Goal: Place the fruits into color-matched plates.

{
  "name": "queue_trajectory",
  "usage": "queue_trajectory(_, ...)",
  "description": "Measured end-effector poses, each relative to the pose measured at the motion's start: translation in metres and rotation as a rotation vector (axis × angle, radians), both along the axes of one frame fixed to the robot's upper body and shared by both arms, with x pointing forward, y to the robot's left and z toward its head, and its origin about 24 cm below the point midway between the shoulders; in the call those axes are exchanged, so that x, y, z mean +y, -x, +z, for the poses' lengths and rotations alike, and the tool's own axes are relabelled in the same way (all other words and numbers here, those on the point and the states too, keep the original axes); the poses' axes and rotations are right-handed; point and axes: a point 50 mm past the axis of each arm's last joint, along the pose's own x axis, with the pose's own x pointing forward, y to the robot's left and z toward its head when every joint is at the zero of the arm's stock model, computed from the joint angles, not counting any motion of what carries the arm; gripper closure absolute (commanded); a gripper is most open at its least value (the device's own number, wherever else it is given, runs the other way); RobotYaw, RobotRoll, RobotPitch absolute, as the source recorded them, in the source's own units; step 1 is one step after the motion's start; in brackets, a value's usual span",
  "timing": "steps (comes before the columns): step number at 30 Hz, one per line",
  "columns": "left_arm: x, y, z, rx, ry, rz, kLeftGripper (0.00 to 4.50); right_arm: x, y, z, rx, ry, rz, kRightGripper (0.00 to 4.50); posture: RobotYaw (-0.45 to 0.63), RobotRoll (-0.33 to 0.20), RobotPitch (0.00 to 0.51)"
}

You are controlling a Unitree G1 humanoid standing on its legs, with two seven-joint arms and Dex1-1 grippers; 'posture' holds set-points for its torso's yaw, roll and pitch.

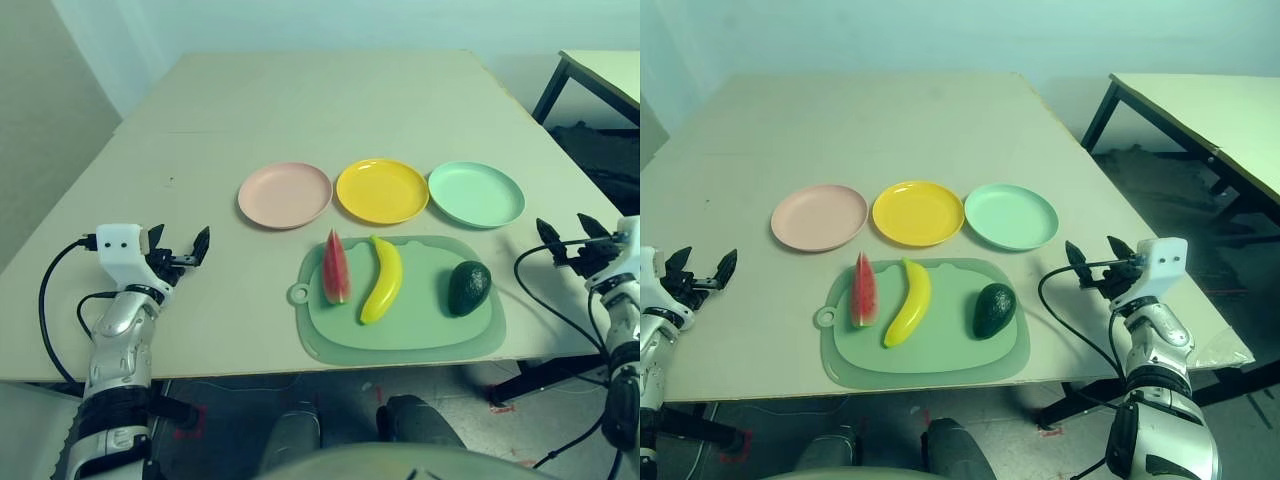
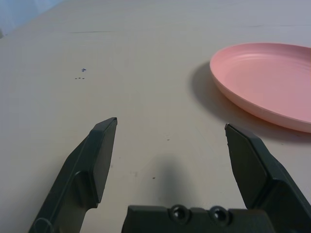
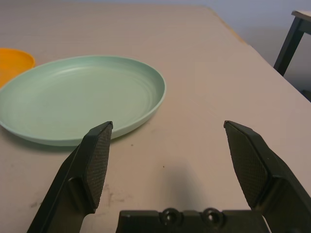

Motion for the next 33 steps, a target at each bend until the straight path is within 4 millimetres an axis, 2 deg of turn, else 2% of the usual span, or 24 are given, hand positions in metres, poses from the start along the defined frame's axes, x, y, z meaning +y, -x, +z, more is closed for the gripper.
queue_trajectory(9, -0.006, -0.012, 0.004, -0.01, 0.003, -0.037, 0.0, -0.001, 0.003, -0.001, -0.006, 0.008, -0.003, 0.04, -0.08, 0.0, 0.039)
queue_trajectory(17, 0.001, -0.008, 0.005, -0.025, 0.009, -0.026, 0.0, -0.003, 0.009, -0.005, 0.001, 0.004, -0.013, 0.04, -0.07, 0.0, 0.026)
queue_trajectory(20, 0.007, -0.004, 0.011, -0.058, 0.043, -0.063, 0.0, -0.002, 0.01, -0.007, 0.004, 0.003, -0.007, 0.04, -0.07, 0.0, 0.039)
queue_trajectory(23, 0.015, 0.0, 0.028, -0.101, 0.058, -0.217, 0.0, 0.0, 0.01, -0.006, -0.003, 0.007, 0.013, 0.04, -0.06, 0.0, 0.051)
queue_trajectory(28, 0.007, 0.013, 0.06, -0.145, 0.097, -0.668, 0.0, -0.006, 0.01, 0.003, 0.026, 0.019, 0.087, 0.04, -0.09, 0.0, 0.049)
queue_trajectory(33, -0.007, 0.022, 0.064, -0.054, 0.092, -0.982, 0.0, -0.015, 0.011, 0.03, 0.133, 0.075, 0.278, 0.04, -0.12, 0.0, 0.012)
